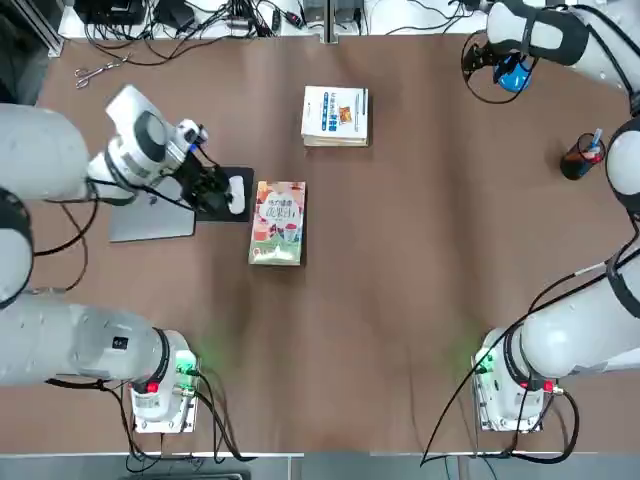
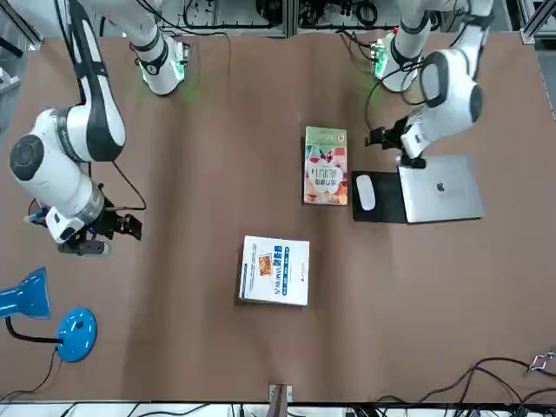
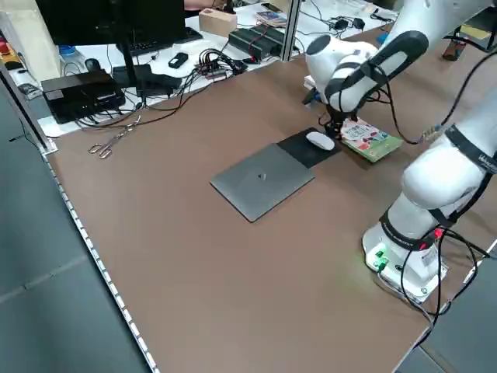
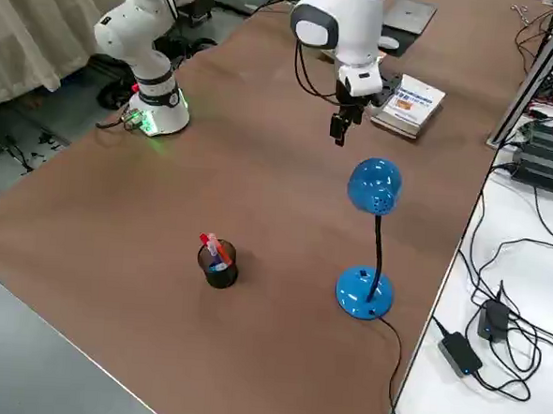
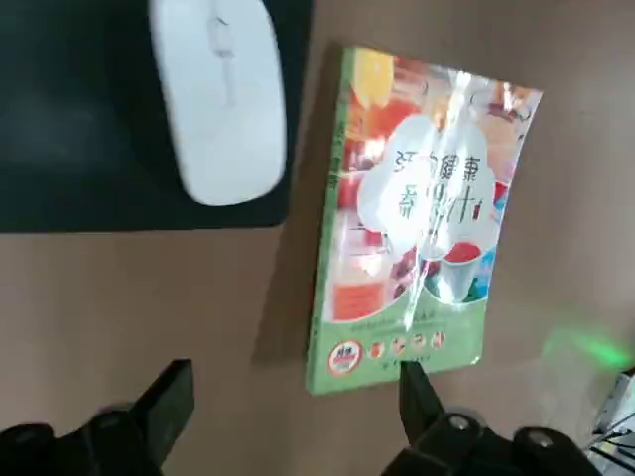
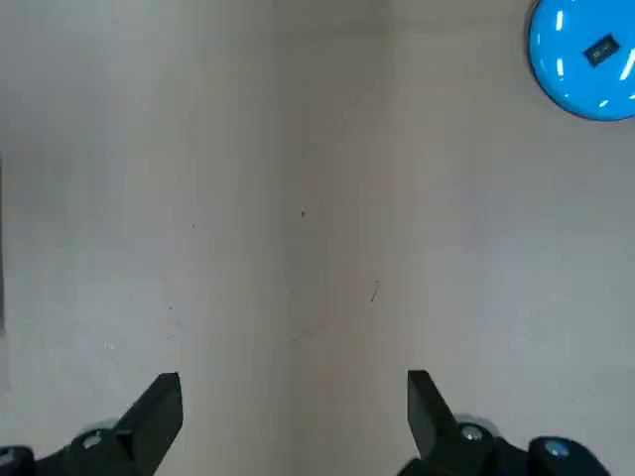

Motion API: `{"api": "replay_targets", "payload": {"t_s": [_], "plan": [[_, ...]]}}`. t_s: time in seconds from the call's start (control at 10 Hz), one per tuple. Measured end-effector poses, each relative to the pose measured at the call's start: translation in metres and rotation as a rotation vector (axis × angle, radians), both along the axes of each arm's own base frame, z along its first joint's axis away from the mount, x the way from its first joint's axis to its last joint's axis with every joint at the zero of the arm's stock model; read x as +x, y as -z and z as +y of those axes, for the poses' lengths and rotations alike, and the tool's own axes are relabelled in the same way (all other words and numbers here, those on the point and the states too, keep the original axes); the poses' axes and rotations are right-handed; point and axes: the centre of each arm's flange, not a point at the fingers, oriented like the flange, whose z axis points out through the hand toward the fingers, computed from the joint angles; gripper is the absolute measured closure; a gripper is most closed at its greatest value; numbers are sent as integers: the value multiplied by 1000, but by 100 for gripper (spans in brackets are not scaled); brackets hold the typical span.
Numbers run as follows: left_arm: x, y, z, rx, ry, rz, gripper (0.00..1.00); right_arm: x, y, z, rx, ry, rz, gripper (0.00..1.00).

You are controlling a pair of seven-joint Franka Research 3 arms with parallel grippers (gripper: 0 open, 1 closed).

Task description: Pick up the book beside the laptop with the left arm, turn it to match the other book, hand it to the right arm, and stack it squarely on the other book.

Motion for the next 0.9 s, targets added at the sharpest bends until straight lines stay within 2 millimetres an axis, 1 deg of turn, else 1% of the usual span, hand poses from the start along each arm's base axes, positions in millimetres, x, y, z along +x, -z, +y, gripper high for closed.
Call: {"api": "replay_targets", "payload": {"t_s": [0.1, 0.2, 0.3, 0.4, 0.6, 0.9], "plan": [[-6, 21, -16, -50, 10, -8, 8, 0, 2, 1, 0, -2, 3, 0], [-11, 39, -19, -102, 13, -18, 8, 0, 3, 1, 0, -2, 5, 0], [-14, 53, -16, -134, 15, -23, 8, 0, 5, 1, -1, -2, 8, 0], [-17, 63, -14, -142, 13, -11, 8, 0, 6, 1, -1, -2, 10, 0], [-21, 72, -18, -159, -9, 9, 8, 0, 7, 2, -1, -3, 10, 0], [-37, 77, -42, -191, -4, 33, 8, 1, 6, 4, 0, -6, 5, 0]]}}
